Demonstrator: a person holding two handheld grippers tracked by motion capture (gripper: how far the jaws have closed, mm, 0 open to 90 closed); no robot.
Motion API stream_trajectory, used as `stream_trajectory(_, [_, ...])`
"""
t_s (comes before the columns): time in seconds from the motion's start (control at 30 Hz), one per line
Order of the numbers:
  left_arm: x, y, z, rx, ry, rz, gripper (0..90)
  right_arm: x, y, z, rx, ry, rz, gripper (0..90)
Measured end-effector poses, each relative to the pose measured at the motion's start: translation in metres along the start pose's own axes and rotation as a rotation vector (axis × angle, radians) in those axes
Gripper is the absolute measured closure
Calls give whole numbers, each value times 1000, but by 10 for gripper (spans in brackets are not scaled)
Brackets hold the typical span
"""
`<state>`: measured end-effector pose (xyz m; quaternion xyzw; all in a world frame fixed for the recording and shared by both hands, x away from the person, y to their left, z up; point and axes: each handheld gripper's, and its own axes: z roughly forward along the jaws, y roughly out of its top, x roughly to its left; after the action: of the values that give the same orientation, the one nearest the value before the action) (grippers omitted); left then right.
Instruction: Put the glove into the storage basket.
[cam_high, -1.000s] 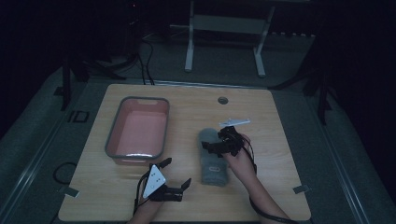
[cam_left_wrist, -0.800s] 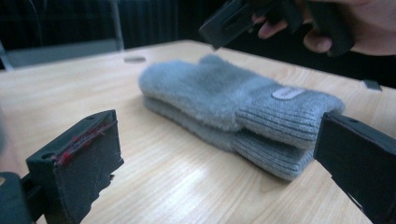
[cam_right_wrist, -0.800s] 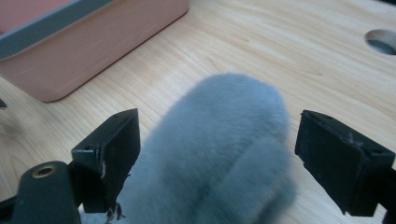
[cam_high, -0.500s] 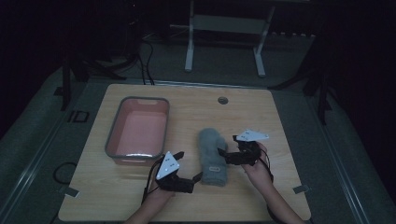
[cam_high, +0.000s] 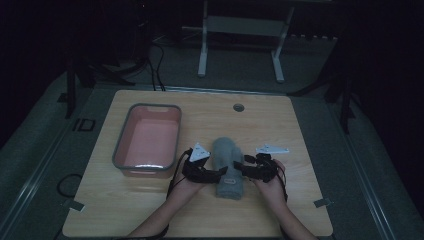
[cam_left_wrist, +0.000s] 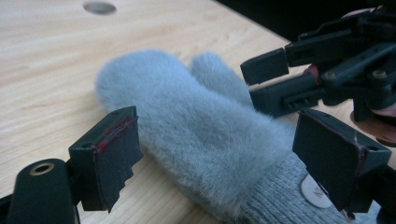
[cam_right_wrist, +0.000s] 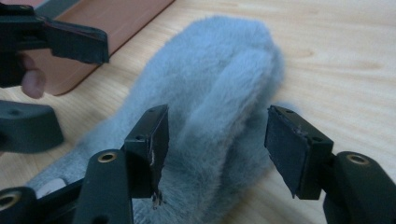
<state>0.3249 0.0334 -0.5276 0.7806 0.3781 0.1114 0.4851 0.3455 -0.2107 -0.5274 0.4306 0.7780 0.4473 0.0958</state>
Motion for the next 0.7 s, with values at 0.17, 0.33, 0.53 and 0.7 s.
stream_trajectory(0.17, [3,-5,12,90,10,-31,194,-4,-8,8,61,-23,7,432])
stream_trajectory(0.33, [9,-10,18,123,-1,-92,196,-11,-17,13,93,-24,54,435])
stream_trajectory(0.53, [15,-12,27,170,-25,-117,200,-13,-17,17,131,-17,65,423])
stream_trajectory(0.7, [17,-15,34,173,-55,-119,257,-14,-16,18,140,-2,57,386])
